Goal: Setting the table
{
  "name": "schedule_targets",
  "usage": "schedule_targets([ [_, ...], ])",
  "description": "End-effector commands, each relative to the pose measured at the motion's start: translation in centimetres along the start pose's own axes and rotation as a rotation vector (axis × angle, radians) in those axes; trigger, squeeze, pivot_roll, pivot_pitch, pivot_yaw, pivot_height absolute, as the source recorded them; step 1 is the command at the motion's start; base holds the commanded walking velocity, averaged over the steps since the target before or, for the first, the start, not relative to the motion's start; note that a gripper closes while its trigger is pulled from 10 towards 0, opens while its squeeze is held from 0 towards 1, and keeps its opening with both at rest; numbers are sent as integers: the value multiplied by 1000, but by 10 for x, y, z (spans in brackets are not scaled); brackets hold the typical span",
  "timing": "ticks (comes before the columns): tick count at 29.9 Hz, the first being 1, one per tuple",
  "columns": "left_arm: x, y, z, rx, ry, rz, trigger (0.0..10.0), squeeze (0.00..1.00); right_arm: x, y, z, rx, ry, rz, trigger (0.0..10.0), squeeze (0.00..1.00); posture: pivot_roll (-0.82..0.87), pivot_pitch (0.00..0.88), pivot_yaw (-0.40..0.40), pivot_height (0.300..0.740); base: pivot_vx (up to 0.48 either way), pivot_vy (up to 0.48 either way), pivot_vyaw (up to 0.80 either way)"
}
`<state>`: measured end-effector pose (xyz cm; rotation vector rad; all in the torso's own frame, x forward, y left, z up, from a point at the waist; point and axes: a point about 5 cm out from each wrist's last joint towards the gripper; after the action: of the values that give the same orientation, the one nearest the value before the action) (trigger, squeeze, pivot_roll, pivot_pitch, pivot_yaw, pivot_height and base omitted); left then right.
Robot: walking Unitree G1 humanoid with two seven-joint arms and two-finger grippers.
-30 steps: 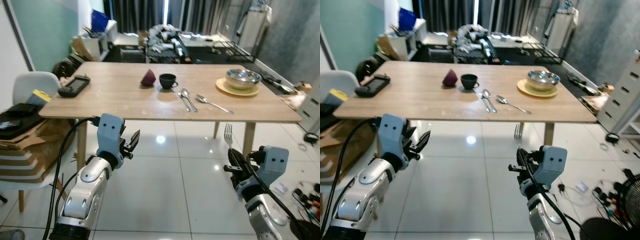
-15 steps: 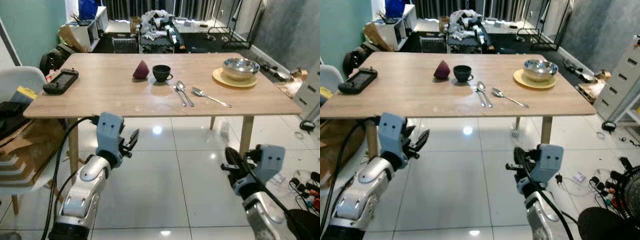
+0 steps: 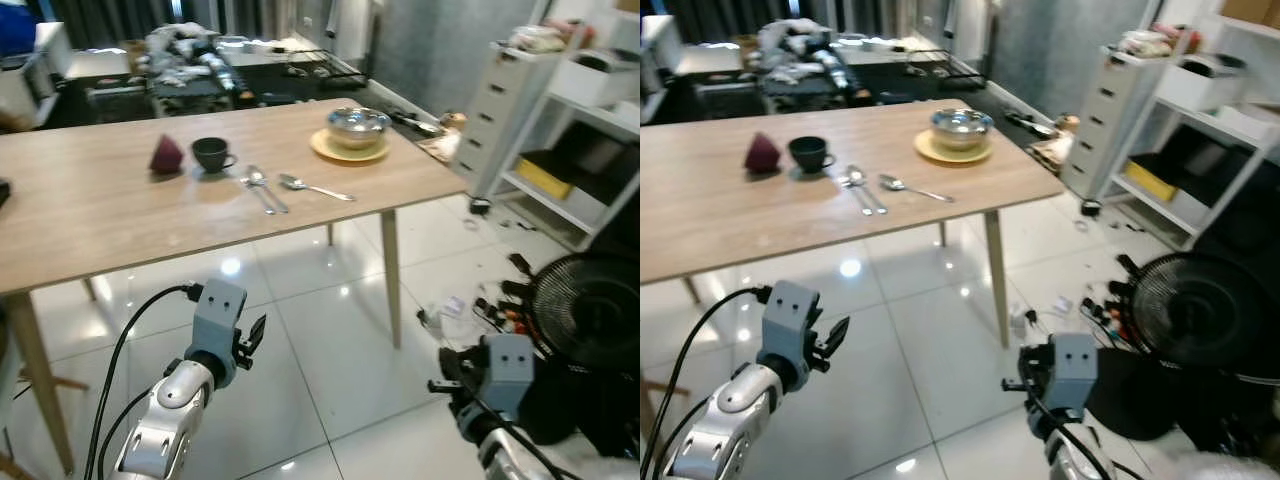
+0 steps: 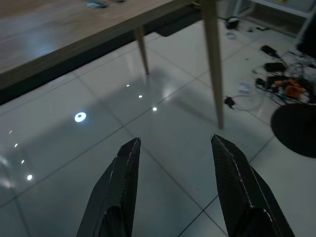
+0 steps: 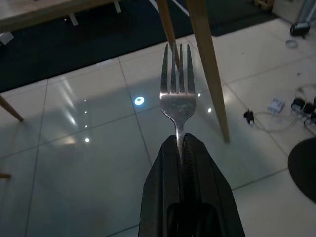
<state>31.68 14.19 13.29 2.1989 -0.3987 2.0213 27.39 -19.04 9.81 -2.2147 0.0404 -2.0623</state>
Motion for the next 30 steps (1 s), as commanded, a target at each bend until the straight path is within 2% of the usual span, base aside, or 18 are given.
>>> schedule_targets([
  [1, -6, 3, 0, -9, -15, 15, 10000, 0, -1, 8, -1, -24, 2, -11, 10000, 0, 79, 34, 63, 740, 0, 0, -800],
  [6, -14, 5, 0, -11, -40, 17, 10000, 0, -12, 10, -2, -32, -24, -32, 10000, 0, 78, 35, 62, 740, 0, 0, -800],
  [7, -23, 10, -3, -34, -69, 33, 10000, 0, -27, 9, -6, -33, -79, -59, 10000, 0, 76, 36, 61, 740, 0, 0, -800],
  [9, -27, 12, -5, -46, -82, 44, 10000, 0, -34, 8, -8, -33, -104, -73, 10000, 0, 76, 36, 61, 740, 0, 0, -800],
  [10, -39, 15, -8, -66, -122, 83, 10000, 0, -47, 7, -13, -30, -147, -87, 10000, 0, 76, 37, 61, 740, 0, 0, -800],
  [11, -39, 15, -8, -66, -122, 83, 10000, 0, -47, 7, -13, -30, -147, -87, 10000, 0, 76, 37, 61, 740, 0, 0, -800],
  [13, -57, 16, -14, -83, -186, 115, 10000, 0, -66, 5, -21, -36, -218, -107, 10000, 0, 73, 38, 58, 740, 0, 0, -800],
  [17, -67, 17, -18, -103, -217, 104, 10000, 0, -79, 2, -27, -34, -263, -112, 10000, 0, 73, 39, 52, 740, 0, 0, -800],
  [21, -66, 21, -19, -133, -191, 98, 10000, 0, -82, -2, -30, -18, -263, -111, 10000, 0, 71, 41, 50, 740, 0, 0, -800],
  [22, -63, 26, -19, -159, -175, 108, 10000, 0, -80, -2, -29, -18, -256, -111, 10000, 0, 68, 42, 49, 740, 0, 0, -800],
  [26, -61, 30, -19, -180, -162, 128, 10000, 0, -78, -1, -26, -21, -243, -113, 10000, 0, 67, 41, 50, 740, 0, 0, -800],
  [30, -54, 37, -16, -230, -134, 79, 10000, 0, -72, 2, -21, -28, -213, -118, 10000, 0, 63, 41, 51, 740, 0, 0, -800],
])
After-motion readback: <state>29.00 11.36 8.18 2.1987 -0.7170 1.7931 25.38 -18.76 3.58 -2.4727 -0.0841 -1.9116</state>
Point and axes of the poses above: a point about 5 cm out from each wrist's last joint towards the gripper, its own z axis pointing out of the wrist towards the gripper, its own x axis along the axis of the wrist's last joint, y = z × x, and after that the axes turned 1 degree about -z, right-handed
